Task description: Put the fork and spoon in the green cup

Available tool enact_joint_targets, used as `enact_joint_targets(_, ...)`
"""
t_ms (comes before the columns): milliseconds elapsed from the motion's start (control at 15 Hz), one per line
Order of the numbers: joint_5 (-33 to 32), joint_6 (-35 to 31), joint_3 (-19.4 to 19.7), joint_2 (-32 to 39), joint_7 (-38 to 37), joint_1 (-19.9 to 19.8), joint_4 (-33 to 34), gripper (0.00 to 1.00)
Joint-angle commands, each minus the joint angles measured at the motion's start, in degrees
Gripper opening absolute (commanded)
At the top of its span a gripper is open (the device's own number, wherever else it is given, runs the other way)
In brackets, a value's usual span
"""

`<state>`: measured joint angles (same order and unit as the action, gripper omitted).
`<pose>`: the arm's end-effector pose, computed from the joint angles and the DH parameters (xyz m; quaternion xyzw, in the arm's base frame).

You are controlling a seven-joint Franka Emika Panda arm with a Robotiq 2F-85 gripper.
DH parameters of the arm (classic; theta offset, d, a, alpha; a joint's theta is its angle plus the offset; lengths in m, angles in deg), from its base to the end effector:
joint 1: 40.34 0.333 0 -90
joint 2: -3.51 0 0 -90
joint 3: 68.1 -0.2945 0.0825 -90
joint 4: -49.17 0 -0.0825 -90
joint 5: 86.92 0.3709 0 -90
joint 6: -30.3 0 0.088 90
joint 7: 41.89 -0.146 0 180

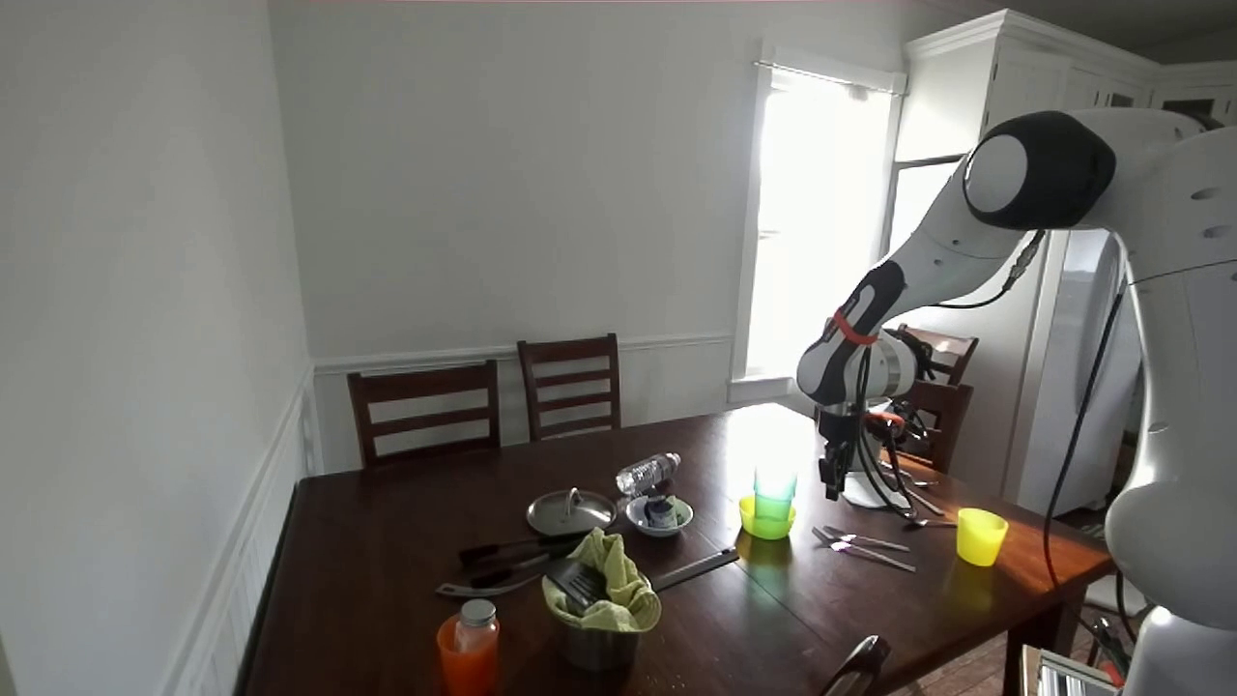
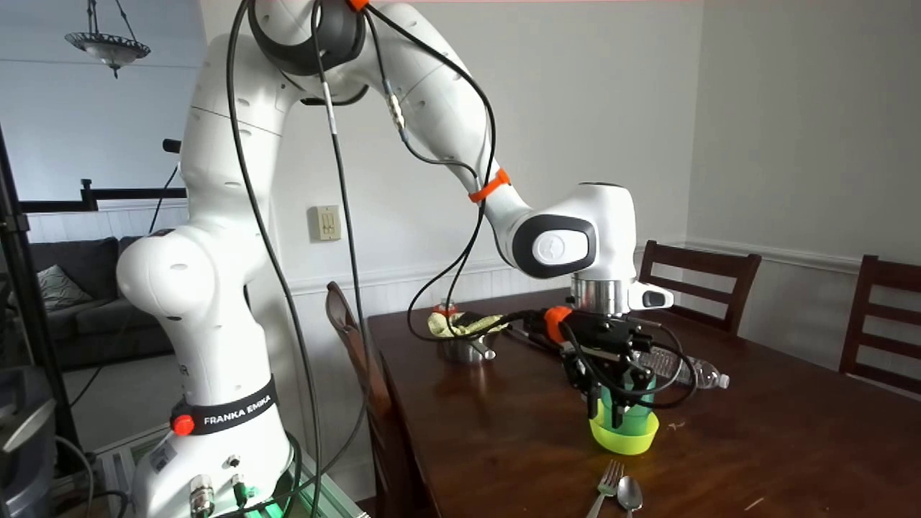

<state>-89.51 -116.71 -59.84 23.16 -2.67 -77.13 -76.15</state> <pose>0.3872 -0.3919 0.1855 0.9988 -0.0275 -0.0105 0.0401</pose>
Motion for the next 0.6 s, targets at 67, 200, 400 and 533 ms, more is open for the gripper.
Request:
enact_joint_targets(67,-3.38,0.99,3.88,3.74,0.99,2.85,-0.03,0.77)
enact_joint_targets(200,-3.41,0.30,4.35,6.33,1.95,2.51,0.75,0.92)
enact_joint_targets(400,-3.39,-1.11,4.64,10.18,3.19,1.59,1.95,1.00)
enact_joint_targets(533,-2.85,-2.32,4.01,12.10,4.48,0.74,2.59,1.00)
